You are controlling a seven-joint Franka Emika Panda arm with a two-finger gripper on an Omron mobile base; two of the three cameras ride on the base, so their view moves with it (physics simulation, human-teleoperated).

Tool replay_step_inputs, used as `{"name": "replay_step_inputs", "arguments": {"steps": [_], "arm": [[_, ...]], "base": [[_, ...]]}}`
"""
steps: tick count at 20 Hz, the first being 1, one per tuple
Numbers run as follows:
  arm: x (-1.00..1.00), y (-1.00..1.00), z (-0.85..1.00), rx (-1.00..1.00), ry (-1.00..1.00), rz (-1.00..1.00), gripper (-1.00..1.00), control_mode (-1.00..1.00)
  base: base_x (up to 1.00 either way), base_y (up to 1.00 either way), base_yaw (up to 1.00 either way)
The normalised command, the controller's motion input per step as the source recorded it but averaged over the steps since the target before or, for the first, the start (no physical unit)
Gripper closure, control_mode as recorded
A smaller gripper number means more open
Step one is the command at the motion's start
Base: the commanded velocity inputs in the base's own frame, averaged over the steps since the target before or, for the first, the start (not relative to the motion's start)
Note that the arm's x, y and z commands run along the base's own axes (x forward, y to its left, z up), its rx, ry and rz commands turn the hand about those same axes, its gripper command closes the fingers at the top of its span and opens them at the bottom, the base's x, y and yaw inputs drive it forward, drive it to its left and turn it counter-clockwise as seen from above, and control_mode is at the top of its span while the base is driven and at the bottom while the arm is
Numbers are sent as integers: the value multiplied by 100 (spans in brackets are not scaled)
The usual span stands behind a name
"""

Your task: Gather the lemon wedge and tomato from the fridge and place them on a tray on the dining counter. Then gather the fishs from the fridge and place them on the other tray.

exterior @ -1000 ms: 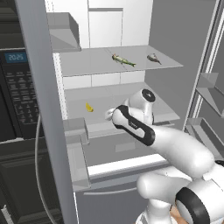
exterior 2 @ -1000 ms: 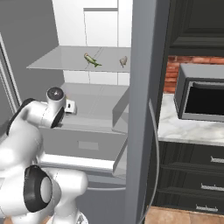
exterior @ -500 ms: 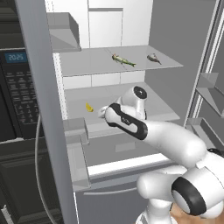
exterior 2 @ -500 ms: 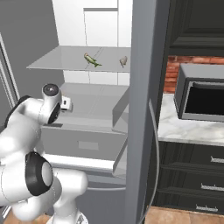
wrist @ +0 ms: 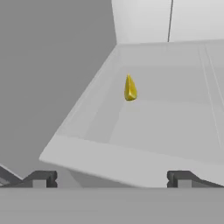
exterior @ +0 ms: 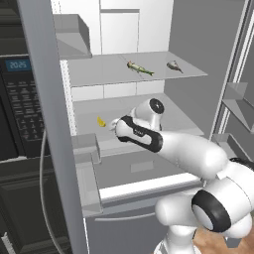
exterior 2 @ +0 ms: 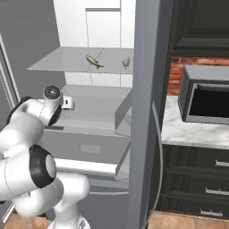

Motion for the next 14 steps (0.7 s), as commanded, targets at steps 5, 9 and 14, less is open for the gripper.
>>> {"name": "replay_step_inputs", "arguments": {"steps": [5, 9, 14], "arm": [[44, 10, 0, 0, -5, 5, -100, -100], [21, 11, 0, 0, -2, 5, -100, -100], [3, 14, -4, 0, 0, 3, -100, -100]], "base": [[0, 0, 0], [0, 0, 0], [0, 0, 0]]}}
